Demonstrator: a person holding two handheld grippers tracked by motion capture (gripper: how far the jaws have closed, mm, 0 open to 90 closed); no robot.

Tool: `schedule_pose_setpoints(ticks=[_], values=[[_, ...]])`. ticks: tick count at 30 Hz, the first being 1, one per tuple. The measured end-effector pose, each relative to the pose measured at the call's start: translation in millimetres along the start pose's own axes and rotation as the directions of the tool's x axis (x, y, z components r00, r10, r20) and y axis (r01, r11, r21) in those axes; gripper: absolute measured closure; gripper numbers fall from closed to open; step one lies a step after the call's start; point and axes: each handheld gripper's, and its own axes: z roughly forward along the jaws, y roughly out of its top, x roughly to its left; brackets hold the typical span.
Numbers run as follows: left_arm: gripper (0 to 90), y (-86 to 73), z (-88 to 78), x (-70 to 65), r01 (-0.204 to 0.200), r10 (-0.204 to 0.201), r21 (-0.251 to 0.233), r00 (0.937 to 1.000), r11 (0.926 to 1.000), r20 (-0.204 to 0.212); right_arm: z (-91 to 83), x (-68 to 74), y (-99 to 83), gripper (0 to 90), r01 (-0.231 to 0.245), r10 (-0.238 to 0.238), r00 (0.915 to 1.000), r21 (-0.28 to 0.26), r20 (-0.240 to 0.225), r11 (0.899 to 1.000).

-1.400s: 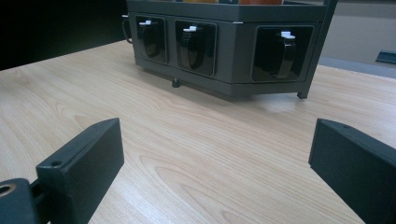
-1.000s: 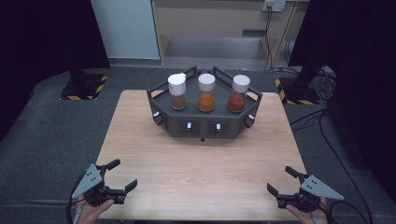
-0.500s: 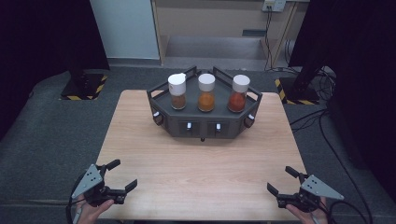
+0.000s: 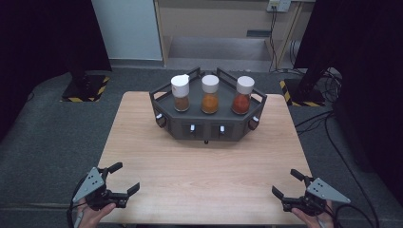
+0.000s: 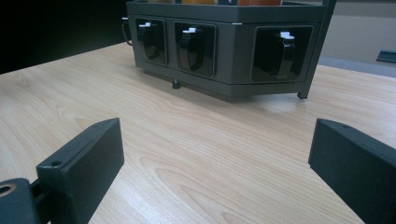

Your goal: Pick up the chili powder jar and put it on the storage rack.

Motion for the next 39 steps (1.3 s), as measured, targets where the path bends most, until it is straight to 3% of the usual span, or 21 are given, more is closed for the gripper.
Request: schedule_pose_setpoints(ticks=[24,39], values=[[0.0,-0.8,-1.5,0.5,0.005,-0.005,-0.013,0.9999,0.9999,-0.013,-2.2,-0.6,-2.0,2.3,-0.017,0.017,0.9997,-0.013,0.016,1.000],[0.0,-0.2,0.6,2.3,-0.001,0.001,-0.017,1.0000,0.9999,-0.002,-1.5,-3.6,-2.4,2.3,-0.012,0.012,0.9999,-0.016,0.003,1.000]])
